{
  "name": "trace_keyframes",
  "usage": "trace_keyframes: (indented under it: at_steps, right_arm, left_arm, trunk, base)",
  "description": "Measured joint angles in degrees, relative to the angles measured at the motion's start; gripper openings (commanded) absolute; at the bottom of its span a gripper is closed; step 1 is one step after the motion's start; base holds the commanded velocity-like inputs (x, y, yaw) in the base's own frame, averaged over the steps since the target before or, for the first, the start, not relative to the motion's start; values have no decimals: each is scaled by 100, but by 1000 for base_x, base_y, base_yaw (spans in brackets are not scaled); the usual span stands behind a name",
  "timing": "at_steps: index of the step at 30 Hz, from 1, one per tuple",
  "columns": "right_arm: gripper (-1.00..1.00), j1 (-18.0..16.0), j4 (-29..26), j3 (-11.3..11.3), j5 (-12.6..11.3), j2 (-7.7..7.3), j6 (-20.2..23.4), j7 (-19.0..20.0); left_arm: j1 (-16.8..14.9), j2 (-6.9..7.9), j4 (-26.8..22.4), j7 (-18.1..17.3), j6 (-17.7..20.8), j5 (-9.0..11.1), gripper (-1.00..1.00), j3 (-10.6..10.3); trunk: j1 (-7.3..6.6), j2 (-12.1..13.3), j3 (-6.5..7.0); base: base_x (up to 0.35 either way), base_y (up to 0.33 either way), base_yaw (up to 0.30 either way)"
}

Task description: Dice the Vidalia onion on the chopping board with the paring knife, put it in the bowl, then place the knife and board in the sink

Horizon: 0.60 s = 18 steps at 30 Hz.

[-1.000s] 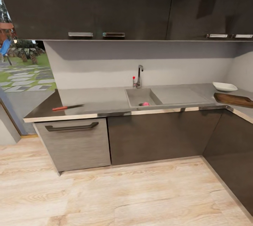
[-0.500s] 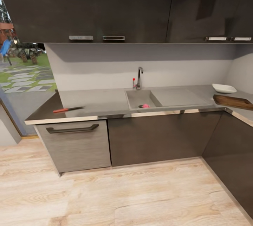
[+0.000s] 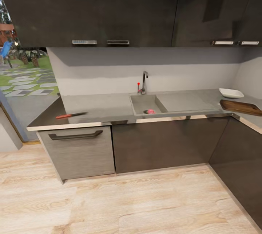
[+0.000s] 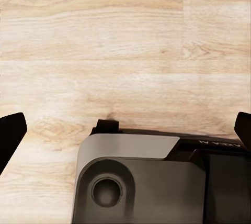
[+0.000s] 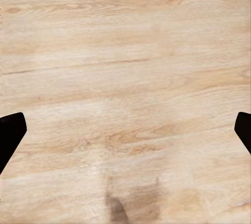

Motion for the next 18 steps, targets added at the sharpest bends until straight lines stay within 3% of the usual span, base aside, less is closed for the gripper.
trace_keyframes:
  at_steps: [18]
  right_arm:
    - [100, 0, 0, 0, 0, 4, 0, 0]
  left_arm:
    - [0, 4, 1, 7, 0, 0, 100, 0]
  trunk:
    - [-396, 722, 324]
  base:
    - [0, 0, 0]
